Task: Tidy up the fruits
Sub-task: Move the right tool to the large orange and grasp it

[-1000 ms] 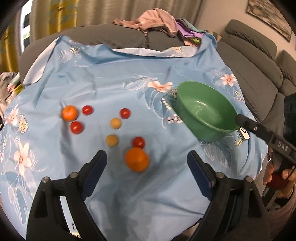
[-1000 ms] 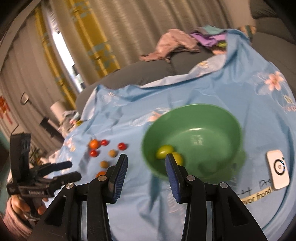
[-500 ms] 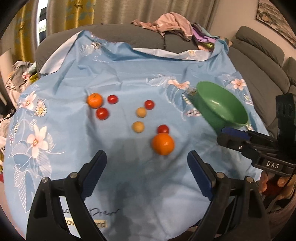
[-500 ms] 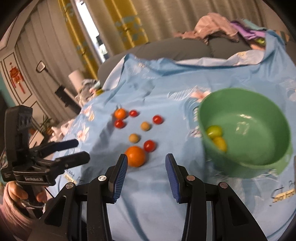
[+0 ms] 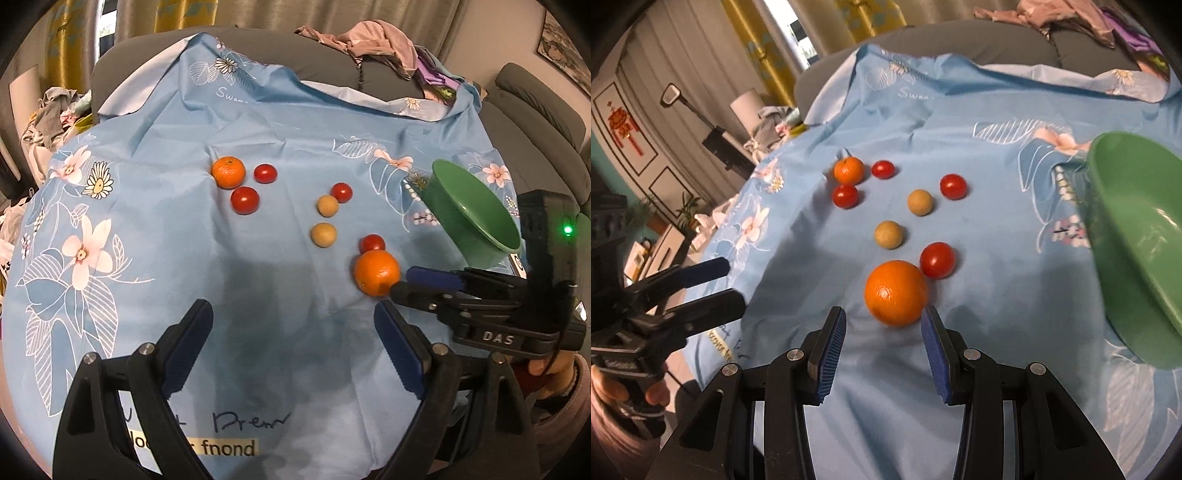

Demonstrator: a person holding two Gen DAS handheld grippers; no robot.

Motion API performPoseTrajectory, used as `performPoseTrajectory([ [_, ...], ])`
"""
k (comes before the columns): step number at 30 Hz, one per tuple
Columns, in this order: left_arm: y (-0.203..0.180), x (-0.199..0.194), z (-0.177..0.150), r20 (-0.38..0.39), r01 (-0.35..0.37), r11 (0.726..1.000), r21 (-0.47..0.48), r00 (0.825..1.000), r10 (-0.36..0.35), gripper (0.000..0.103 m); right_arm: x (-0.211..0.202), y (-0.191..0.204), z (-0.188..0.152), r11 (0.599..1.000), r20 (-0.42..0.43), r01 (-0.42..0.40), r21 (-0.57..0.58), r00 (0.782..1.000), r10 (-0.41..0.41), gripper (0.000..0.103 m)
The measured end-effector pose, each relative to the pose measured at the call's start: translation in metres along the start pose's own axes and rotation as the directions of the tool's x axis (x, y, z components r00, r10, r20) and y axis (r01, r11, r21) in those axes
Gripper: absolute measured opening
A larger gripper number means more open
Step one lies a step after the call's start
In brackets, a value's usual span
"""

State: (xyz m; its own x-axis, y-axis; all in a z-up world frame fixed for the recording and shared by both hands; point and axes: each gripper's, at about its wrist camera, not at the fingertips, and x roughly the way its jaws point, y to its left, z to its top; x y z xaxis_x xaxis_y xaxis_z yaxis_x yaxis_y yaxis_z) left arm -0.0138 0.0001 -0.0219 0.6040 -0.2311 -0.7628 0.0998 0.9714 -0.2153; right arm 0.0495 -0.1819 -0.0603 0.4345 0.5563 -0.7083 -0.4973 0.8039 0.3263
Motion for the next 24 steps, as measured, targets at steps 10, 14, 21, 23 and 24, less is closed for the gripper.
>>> performPoseTrajectory([
  [10,0.010,0.008,0.006,-0.003,0.012,1.000,-0.007,1.000,-0.012,0.089,0.023,-0.004,0.012,0.998,-0.038,0.063,-0.008,0.997,-0.063,0.043],
  [14,0.013,0.011,0.008,-0.008,0.017,1.000,-0.008,1.000,-0.017,0.089,0.027,-0.005,0.015,0.998,-0.036,0.066,-0.019,0.997,-0.067,0.043],
  [21,0.013,0.017,0.013,-0.021,0.019,1.000,-0.006,1.000,-0.020,0.089,0.030,-0.004,0.021,0.997,-0.028,0.061,-0.041,0.998,-0.062,0.043],
  [23,0.013,0.019,0.015,-0.026,0.019,1.000,-0.006,0.999,-0.019,0.089,0.030,-0.005,0.023,0.997,-0.027,0.057,-0.044,0.998,-0.058,0.043],
  [24,0.014,0.020,0.016,-0.027,0.019,1.000,-0.005,0.999,-0.019,0.089,0.030,-0.006,0.023,0.998,-0.026,0.053,-0.044,0.998,-0.054,0.043],
])
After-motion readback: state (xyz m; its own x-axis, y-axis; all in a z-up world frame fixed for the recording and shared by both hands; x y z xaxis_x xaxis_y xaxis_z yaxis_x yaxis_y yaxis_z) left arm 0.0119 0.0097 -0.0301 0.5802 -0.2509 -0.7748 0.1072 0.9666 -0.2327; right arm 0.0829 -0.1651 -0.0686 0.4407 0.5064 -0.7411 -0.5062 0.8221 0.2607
